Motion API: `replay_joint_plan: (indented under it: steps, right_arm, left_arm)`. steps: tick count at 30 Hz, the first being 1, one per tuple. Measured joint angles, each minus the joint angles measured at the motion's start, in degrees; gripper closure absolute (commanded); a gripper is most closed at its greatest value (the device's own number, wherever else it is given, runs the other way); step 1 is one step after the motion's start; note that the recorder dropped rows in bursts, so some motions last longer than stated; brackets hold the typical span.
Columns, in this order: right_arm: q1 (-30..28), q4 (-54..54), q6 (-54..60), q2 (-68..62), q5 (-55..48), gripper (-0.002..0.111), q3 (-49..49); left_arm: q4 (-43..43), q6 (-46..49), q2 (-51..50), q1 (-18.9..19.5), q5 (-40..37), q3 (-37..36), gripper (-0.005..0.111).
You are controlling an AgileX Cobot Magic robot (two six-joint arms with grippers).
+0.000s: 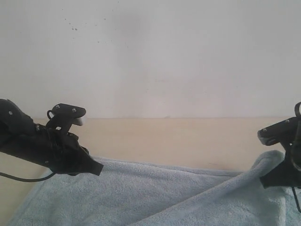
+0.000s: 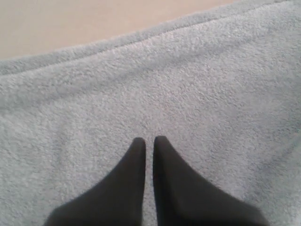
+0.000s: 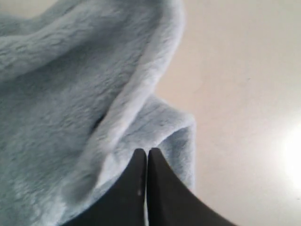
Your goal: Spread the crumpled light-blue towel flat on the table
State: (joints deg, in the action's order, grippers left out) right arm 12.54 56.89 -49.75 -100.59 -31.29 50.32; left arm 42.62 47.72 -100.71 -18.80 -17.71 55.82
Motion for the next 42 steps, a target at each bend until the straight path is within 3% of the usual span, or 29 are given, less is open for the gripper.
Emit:
replay_joint_plan:
  steps: [4,8,14,16,32,38,40,42]
  right_arm:
    - [-2.8,7.6,-5.9,0.0,-1.3,0.108,1.6]
    - [-4.6,3.2,-6.6,0.0,2.6,0.104,2.1]
    - [-4.0,-19.0,9.0,0.0,9.2,0.065,2.1]
    - [-3.5,-23.8,13.2,0.0,9.0,0.057,2.1]
    - [2.0,-30.6,20.8,2.1,6.4,0.057,2.2]
    - [-1.2,-25.0,16.9,1.3,4.0,0.057,2.2]
    - [-2.5,-24.3,15.6,1.1,3.4,0.064,2.2]
    - [-3.1,-23.9,14.8,1.1,3.2,0.078,2.2]
  left_arm:
    - [-0.1,1.2,0.0,0.0,4.0,0.0,0.101]
    - [-0.1,1.5,0.0,0.0,7.1,0.0,0.101]
    - [-0.1,1.5,0.0,0.0,7.8,0.0,0.101]
    - [-0.1,1.5,0.0,0.0,7.8,0.0,0.101]
    - [0.0,1.5,0.0,0.0,7.5,0.0,0.101]
    - [0.0,1.5,0.0,0.0,4.2,0.0,0.101]
    - [0.0,1.5,0.0,0.0,3.5,0.0,0.101]
    - [0.0,1.5,0.0,0.0,3.3,0.0,0.101]
